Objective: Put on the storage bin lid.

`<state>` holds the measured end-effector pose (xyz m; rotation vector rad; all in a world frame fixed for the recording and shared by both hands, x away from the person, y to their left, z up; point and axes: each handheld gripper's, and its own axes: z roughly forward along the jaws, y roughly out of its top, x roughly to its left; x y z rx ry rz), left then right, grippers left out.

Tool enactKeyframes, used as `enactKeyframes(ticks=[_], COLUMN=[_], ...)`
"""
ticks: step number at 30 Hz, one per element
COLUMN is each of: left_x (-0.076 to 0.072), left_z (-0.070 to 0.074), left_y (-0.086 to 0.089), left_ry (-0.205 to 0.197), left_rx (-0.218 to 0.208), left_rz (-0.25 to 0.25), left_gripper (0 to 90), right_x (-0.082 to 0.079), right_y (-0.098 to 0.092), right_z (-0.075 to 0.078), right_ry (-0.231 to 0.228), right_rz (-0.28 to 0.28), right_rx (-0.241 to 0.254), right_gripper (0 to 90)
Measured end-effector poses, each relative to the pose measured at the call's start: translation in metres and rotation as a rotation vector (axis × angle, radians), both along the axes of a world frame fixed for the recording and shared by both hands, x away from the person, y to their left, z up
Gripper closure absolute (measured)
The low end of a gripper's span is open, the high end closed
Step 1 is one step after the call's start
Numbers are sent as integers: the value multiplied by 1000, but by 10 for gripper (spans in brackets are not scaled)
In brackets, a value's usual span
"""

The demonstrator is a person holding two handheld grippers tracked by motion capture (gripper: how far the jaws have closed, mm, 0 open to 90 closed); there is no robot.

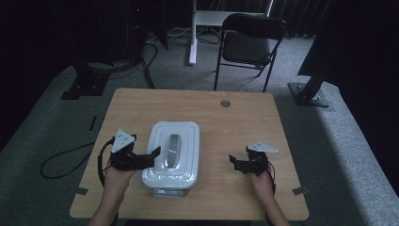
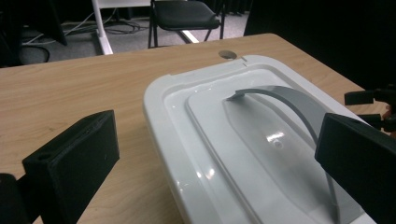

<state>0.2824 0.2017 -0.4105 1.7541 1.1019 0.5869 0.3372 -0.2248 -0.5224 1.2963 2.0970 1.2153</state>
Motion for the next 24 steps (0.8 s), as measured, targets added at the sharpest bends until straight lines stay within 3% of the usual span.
enactKeyframes(ticks=[13, 24], left_x=[-3, 0], left_z=[-6, -24], left_y=[22, 41], left_ry=[-2, 10], left_rx=[-4, -24], left_rz=[51, 97], left_gripper=[6, 6], right_x=[-5, -6], right_y=[-7, -11], right_z=[1, 0], right_ry=[-1, -1], right_rz=[-6, -13], right_rx=[5, 5], right_gripper=[124, 124])
